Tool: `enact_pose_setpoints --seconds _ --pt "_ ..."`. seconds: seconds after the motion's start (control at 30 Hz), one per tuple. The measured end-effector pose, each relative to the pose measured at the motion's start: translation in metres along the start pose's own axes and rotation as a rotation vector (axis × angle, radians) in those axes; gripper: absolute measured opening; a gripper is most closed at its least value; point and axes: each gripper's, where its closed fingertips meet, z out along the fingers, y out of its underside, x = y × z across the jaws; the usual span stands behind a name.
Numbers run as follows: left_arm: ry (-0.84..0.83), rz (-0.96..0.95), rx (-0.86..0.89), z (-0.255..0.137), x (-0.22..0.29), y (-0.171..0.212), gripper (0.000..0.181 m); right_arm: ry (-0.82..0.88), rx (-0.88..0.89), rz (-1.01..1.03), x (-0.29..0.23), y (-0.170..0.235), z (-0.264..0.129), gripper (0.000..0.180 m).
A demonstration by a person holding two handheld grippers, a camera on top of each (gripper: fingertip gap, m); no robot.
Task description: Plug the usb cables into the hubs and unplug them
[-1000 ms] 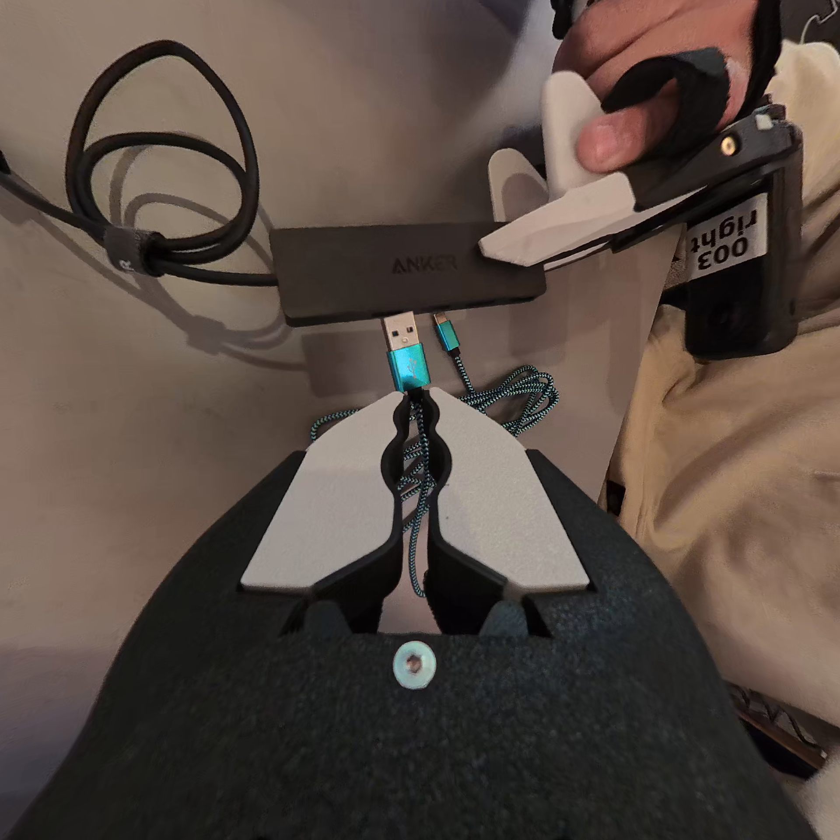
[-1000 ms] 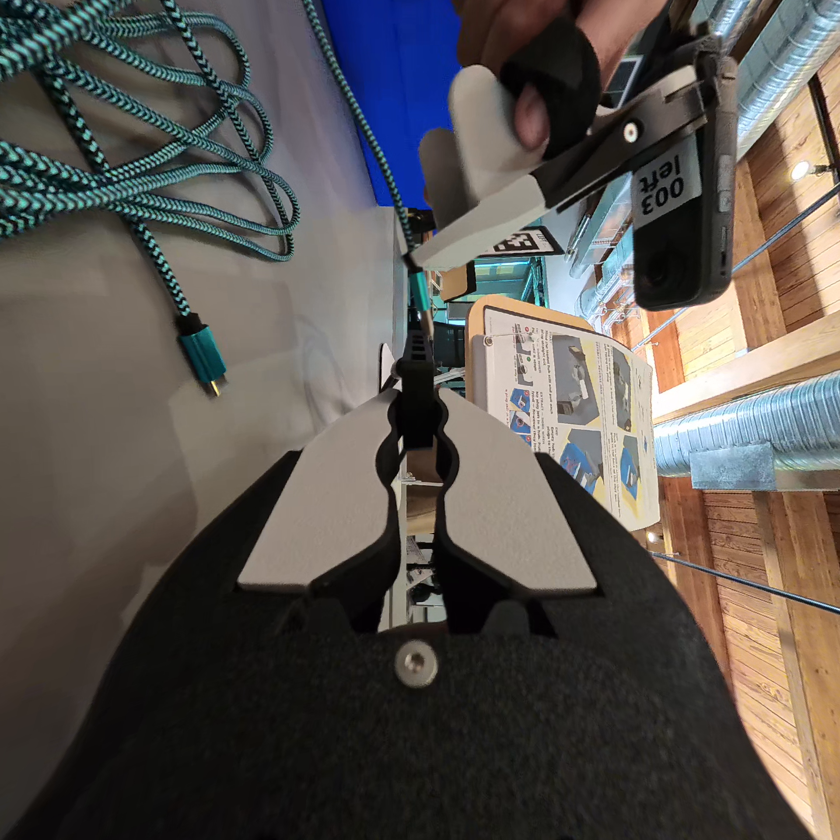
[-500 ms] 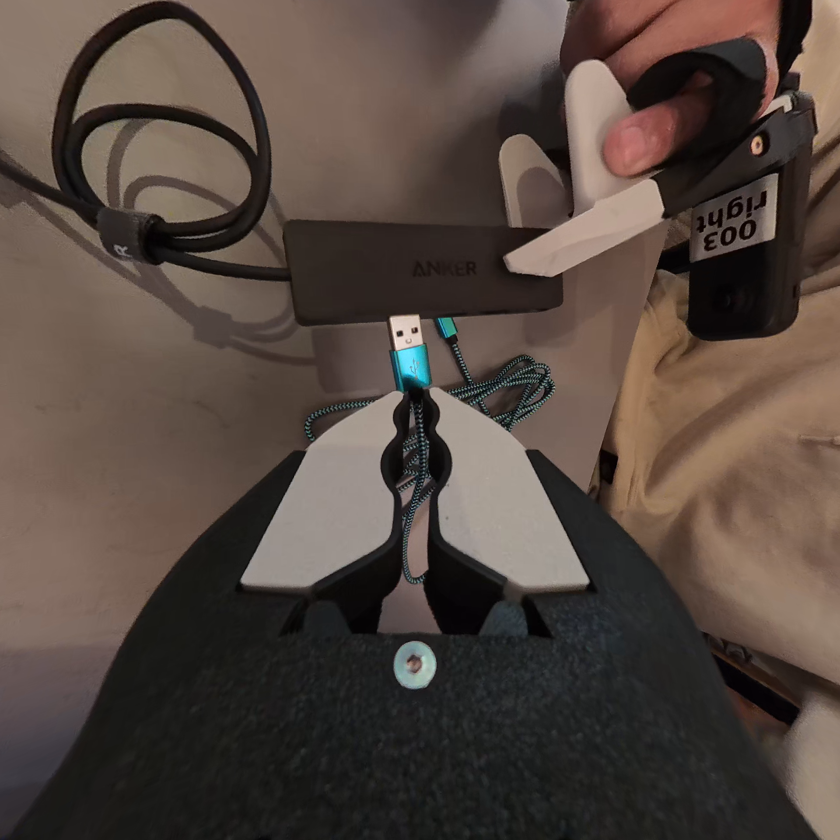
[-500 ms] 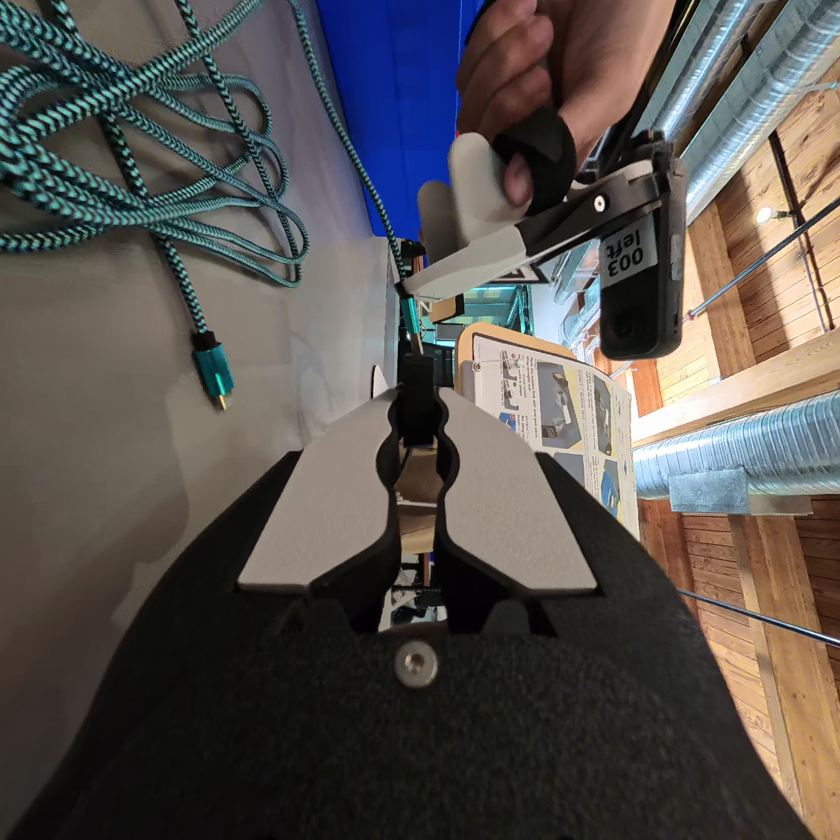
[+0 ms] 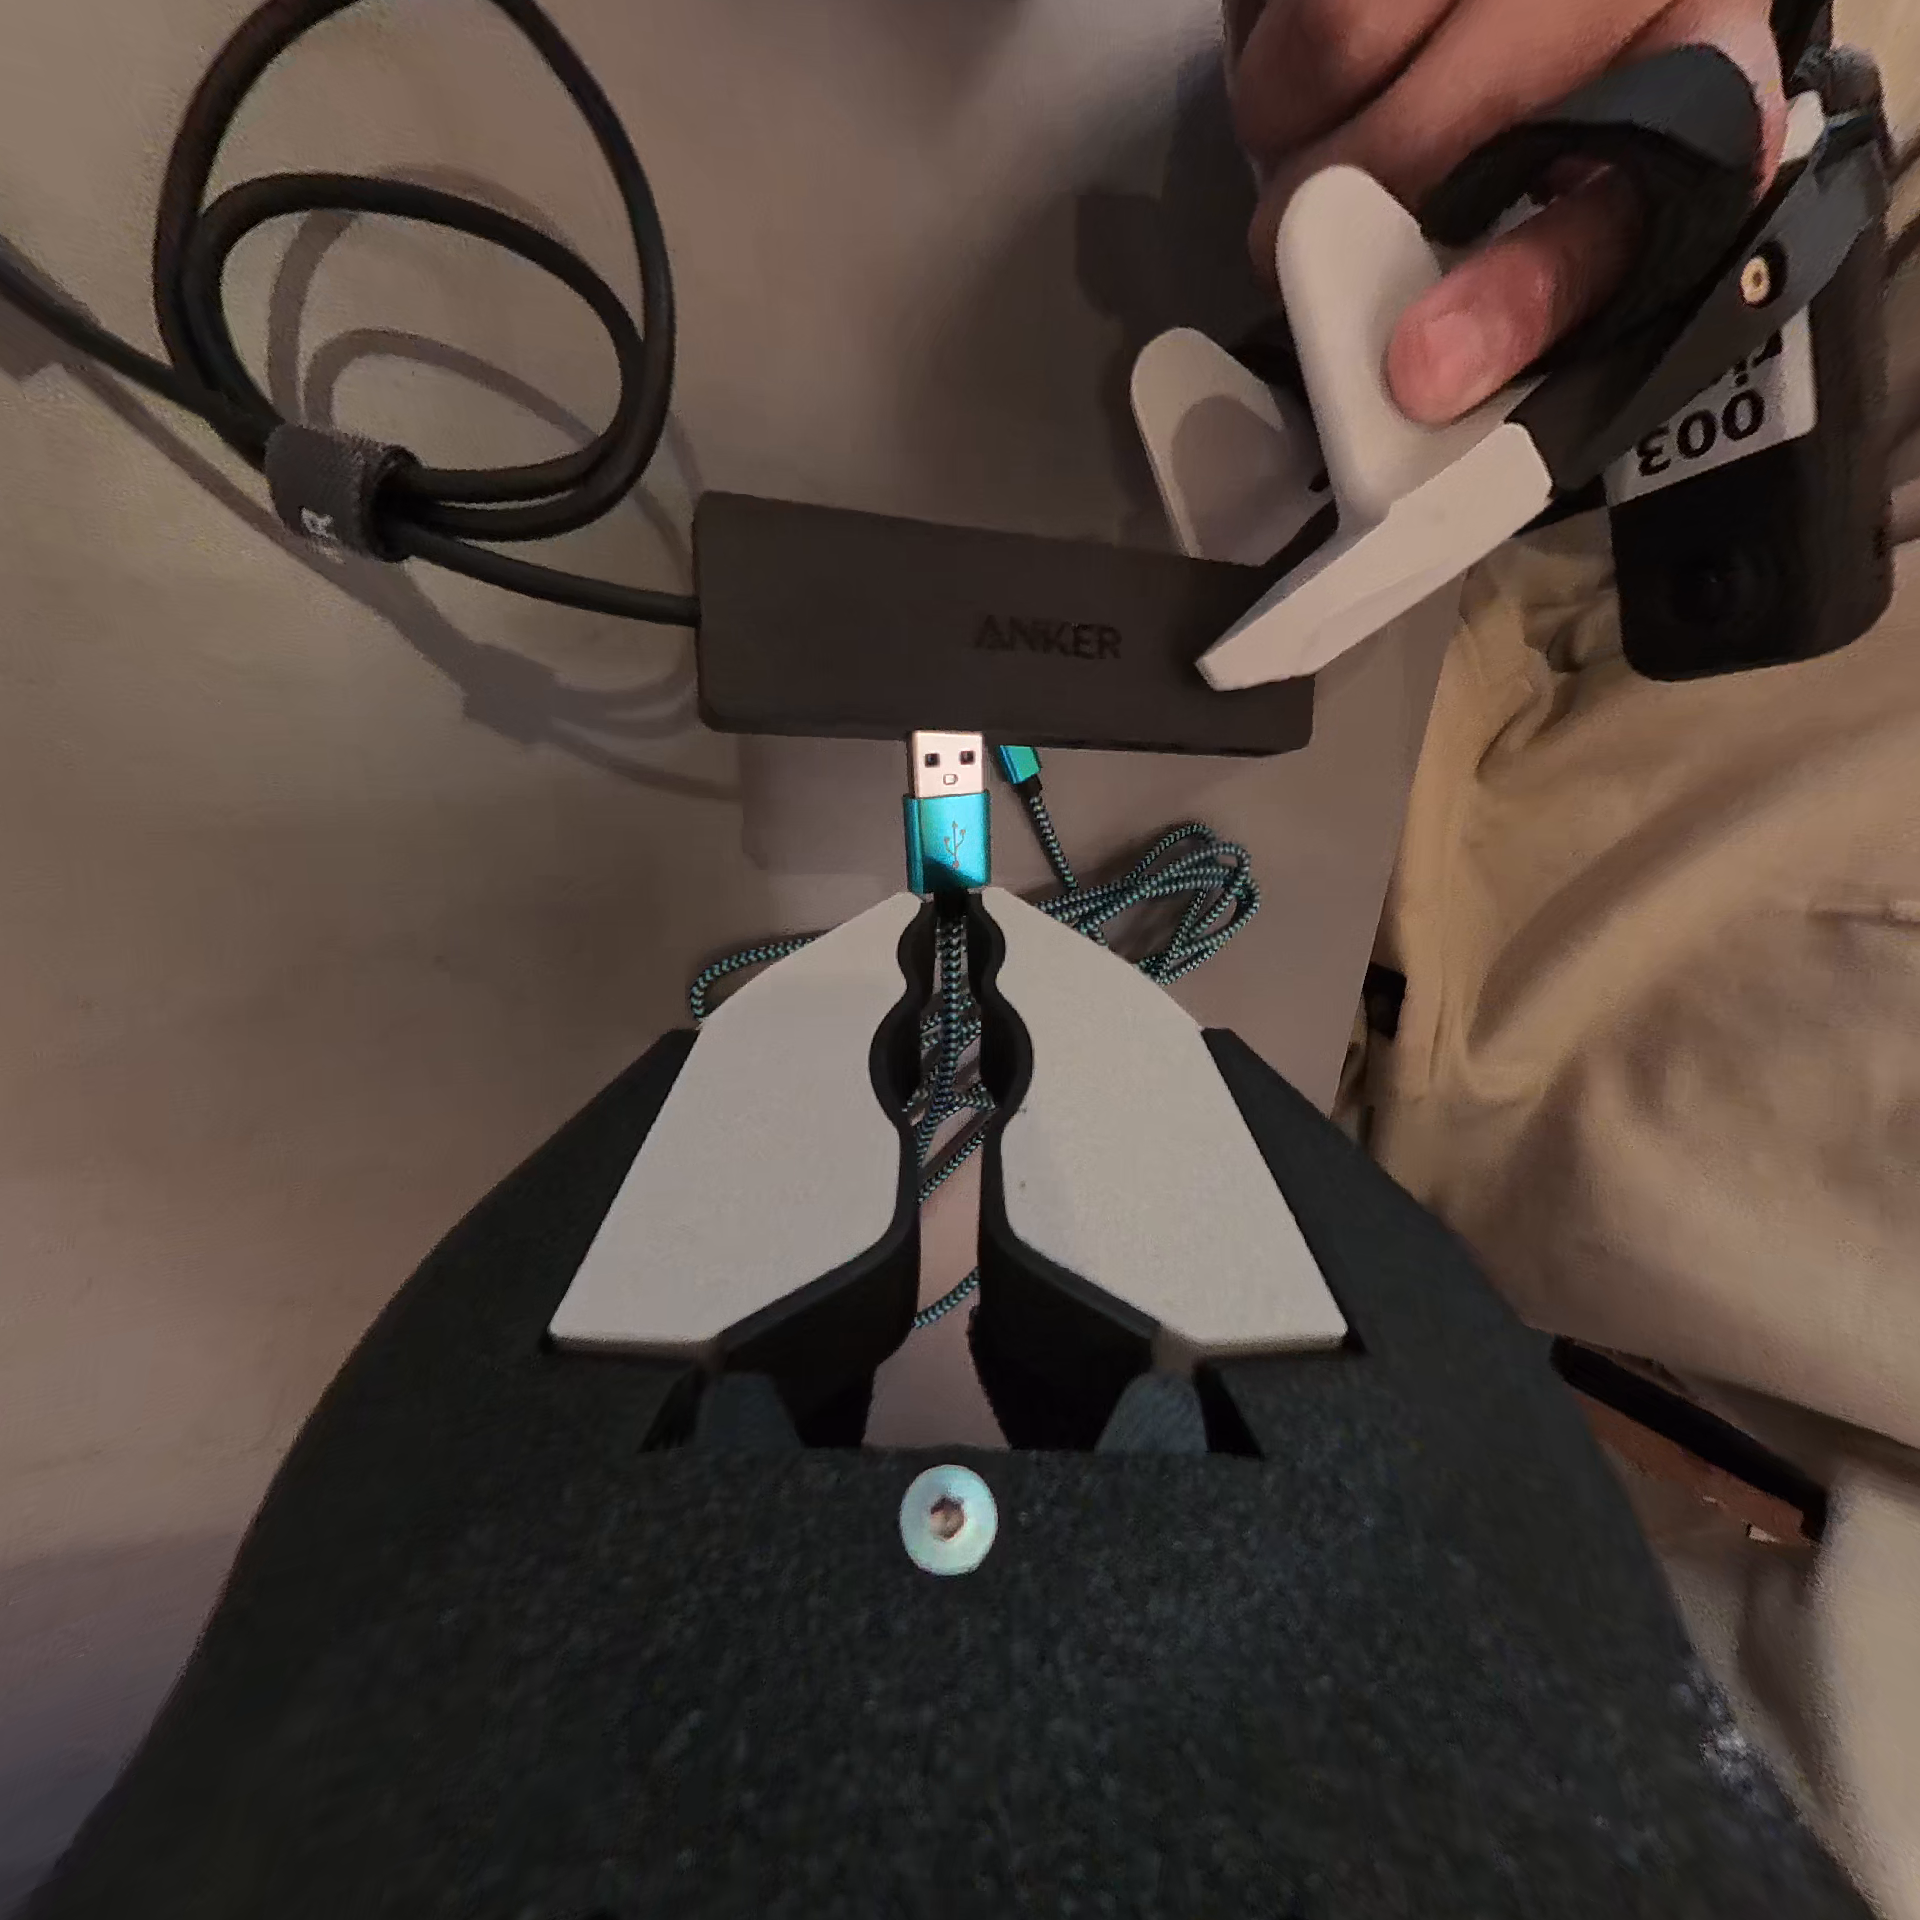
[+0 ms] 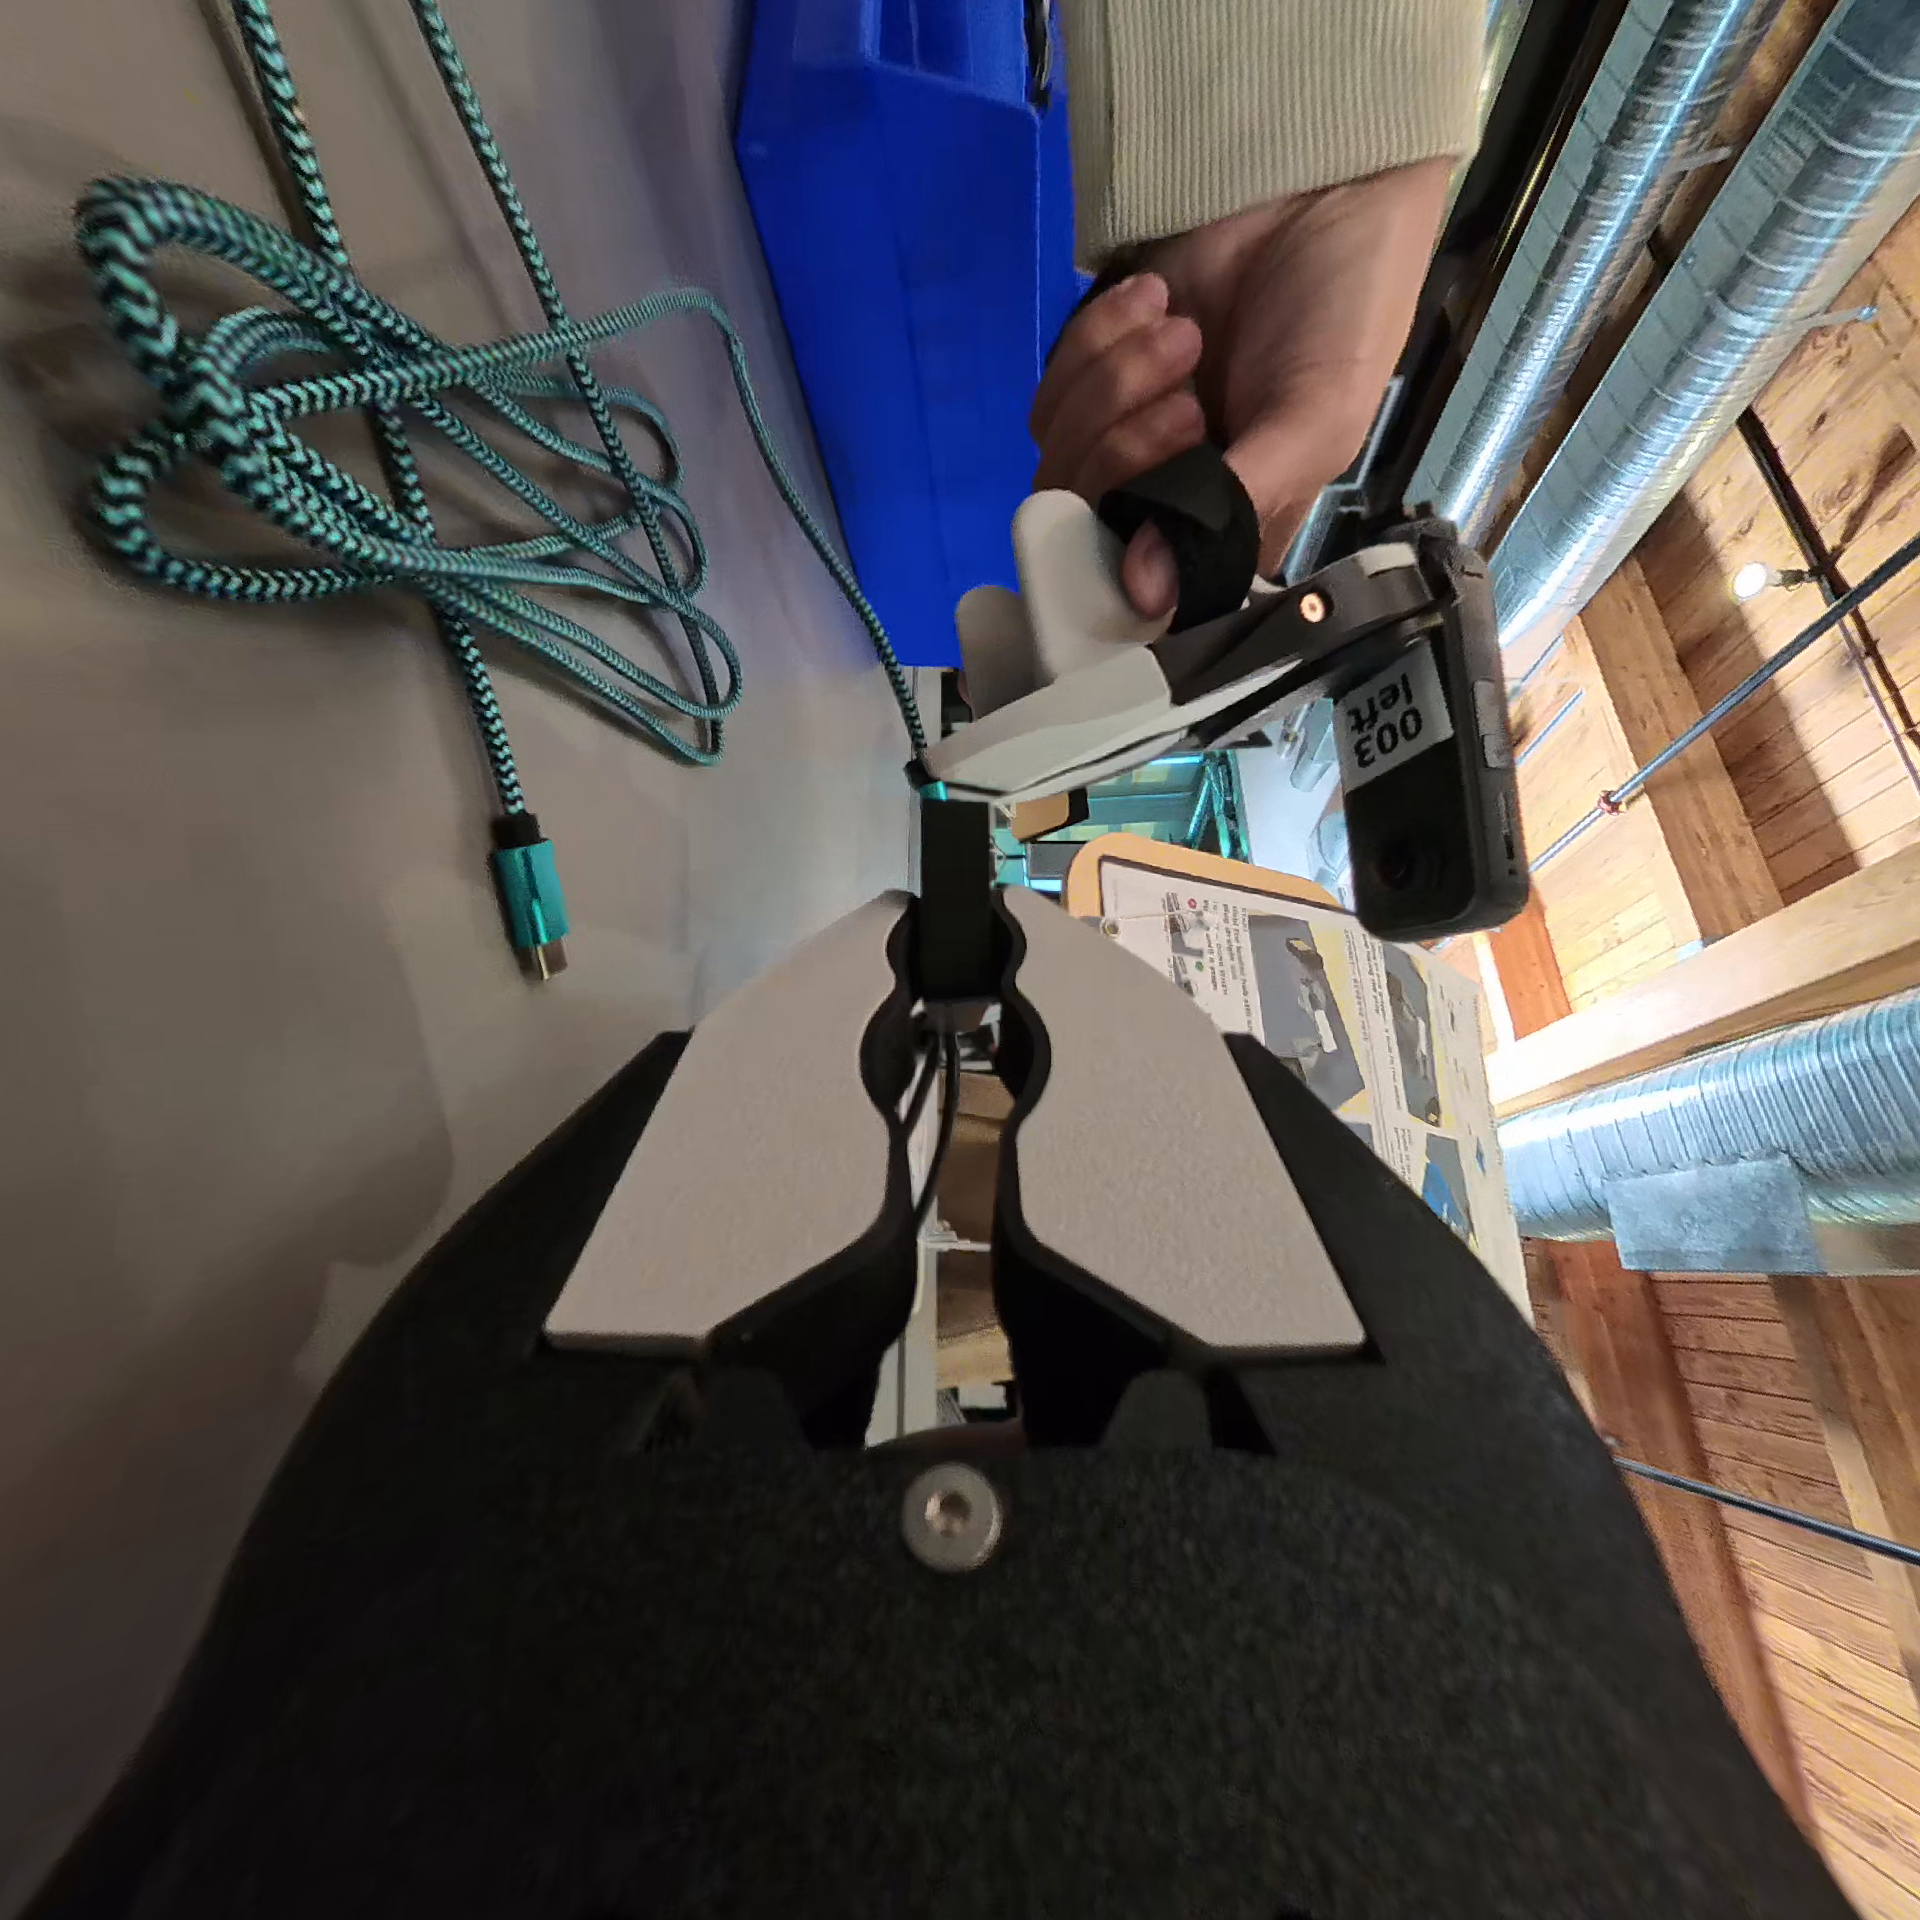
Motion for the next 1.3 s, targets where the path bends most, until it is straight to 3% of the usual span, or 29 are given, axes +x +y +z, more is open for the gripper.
enact_pose_setpoints --seconds 0.3,0.43,0.57,0.77,0.93,1.3 --pt "-0.011 -0.026 0.062 0.007 -0.015 -0.006 0.005 -0.064 -0.031 0.151 -0.013 0.022 0.005 0.011" --pt "0.007 -0.045 0.129 0.013 -0.020 -0.010 0.005 -0.208 -0.137 0.262 -0.037 0.037 0.011 0.034" --pt "-0.001 -0.072 0.149 0.021 -0.028 -0.006 0.004 -0.227 -0.258 0.298 -0.046 0.054 0.013 0.040" --pt "0.017 -0.111 0.193 0.018 -0.031 -0.010 0.004 -0.236 -0.371 0.338 -0.049 0.061 0.016 0.033" --pt "-0.010 -0.134 0.148 0.016 -0.036 -0.010 0.004 -0.189 -0.439 0.278 -0.044 0.068 0.019 0.012" --pt "0.013 -0.206 0.025 -0.020 -0.008 -0.036 0.005 0.045 -0.261 0.505 0.011 0.055 0.004 0.011"
